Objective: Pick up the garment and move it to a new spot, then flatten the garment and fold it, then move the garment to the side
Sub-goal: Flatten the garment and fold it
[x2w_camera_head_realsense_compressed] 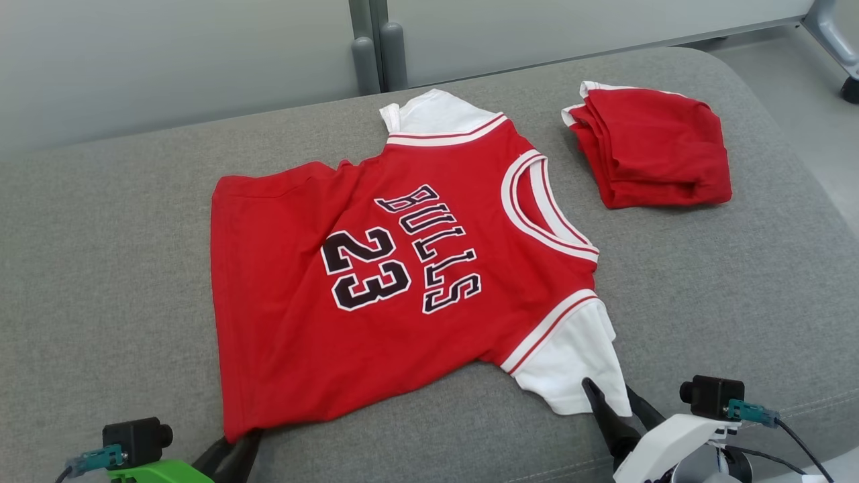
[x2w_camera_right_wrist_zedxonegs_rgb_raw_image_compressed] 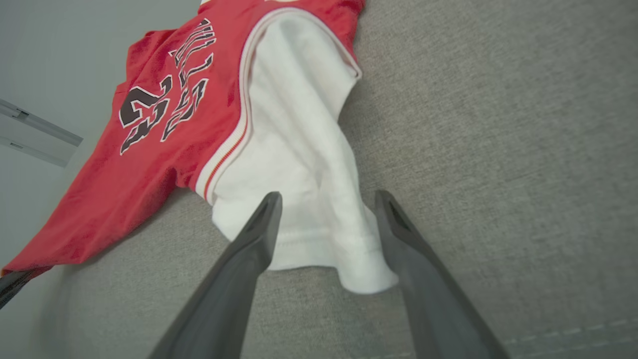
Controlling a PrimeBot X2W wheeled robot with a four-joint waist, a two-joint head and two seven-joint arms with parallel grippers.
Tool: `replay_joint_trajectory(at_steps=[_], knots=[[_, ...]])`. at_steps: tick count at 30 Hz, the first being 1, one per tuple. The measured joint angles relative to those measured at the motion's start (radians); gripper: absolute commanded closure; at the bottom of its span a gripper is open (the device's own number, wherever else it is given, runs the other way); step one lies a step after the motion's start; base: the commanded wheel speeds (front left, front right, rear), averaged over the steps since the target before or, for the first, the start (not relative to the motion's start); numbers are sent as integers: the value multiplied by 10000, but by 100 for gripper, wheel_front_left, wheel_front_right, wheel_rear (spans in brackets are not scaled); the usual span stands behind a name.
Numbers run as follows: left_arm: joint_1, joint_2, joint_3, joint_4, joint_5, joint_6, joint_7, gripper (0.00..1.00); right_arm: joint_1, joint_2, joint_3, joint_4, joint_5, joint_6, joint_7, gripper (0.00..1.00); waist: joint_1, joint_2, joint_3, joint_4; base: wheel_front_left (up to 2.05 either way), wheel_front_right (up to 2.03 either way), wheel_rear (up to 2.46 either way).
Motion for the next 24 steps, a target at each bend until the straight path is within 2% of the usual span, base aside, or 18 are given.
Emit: replay_joint_trajectory(at_steps=[9, 20, 24], knots=[[191, 69, 474, -151, 75, 180, -639, 0, 19, -372, -472, 123, 59, -109, -270, 0, 0, 0, 129, 23, 0, 0, 0], [196, 282, 744, -796, 284, 435, -1110, 0, -59, -982, -1156, -236, 36, -290, -525, 0, 0, 0, 104, -34, 0, 0, 0], [230, 303, 803, -989, 288, 514, -1241, 0, -165, -1016, -1308, -407, 31, -364, -543, 0, 0, 0, 93, -44, 0, 0, 0]])
